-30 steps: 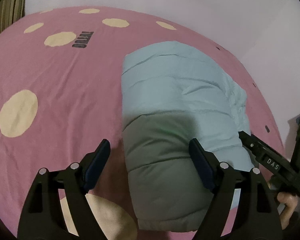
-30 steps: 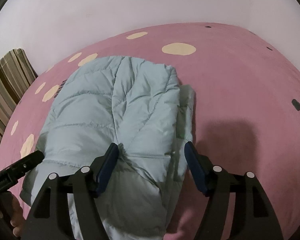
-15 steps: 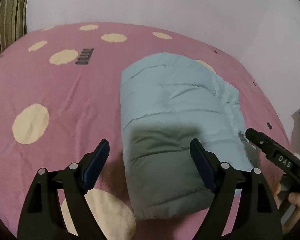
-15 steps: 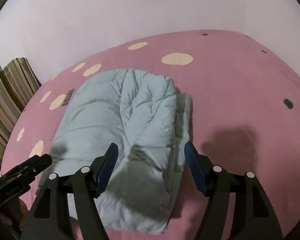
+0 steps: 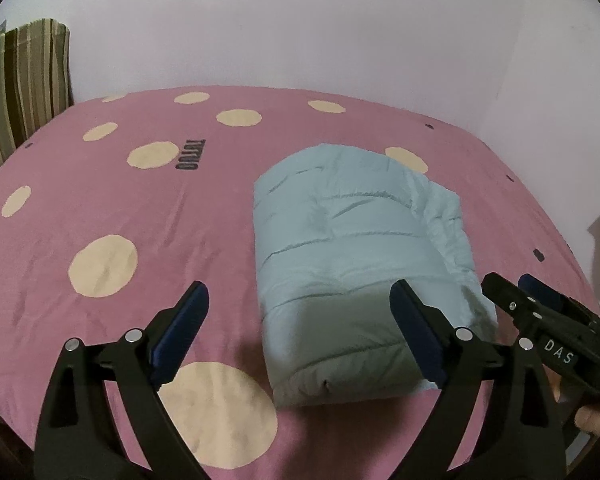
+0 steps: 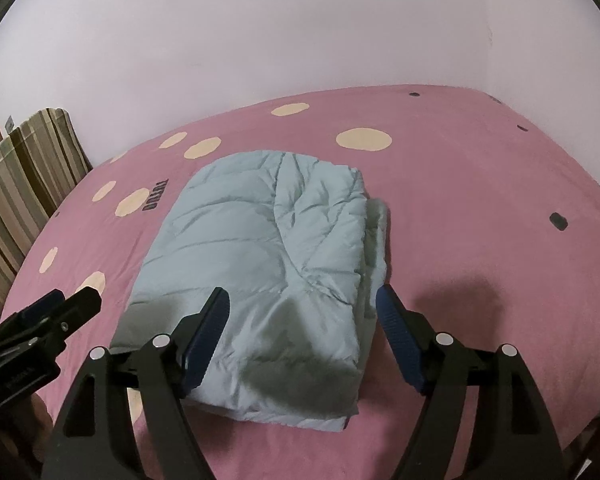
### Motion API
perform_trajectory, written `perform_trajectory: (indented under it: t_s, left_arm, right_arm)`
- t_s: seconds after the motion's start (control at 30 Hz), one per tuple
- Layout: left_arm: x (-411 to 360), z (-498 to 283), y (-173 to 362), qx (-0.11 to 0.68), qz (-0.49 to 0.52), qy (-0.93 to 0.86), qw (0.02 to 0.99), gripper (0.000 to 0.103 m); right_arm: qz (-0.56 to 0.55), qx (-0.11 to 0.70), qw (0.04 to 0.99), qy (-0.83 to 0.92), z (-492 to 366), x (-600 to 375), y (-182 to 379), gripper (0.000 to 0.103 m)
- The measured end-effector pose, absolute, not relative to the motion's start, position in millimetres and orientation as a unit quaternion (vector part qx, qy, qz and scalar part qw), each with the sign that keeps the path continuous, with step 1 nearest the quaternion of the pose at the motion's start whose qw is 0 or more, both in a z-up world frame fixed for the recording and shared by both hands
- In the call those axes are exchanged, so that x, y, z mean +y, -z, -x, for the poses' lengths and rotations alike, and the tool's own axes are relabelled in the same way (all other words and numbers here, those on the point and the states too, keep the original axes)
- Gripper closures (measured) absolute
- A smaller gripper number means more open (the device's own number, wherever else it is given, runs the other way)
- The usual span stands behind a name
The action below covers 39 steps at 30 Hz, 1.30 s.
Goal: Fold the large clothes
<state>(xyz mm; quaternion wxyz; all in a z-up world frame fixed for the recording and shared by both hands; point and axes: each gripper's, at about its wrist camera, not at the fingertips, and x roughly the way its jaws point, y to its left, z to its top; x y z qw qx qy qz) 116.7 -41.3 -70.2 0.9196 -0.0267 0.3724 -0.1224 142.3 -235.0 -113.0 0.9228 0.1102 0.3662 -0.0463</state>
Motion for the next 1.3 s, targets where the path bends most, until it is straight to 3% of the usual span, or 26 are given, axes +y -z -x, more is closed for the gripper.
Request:
perform_trajectory:
  t_s: [1.3]
  left_arm:
    - [-36, -53, 25, 0.315, 0.019, 0.119, 0.941, 0.009]
  right_arm:
    - [-0.079, 0.314, 0.945, 0.052, -96, -201, 75, 0.027]
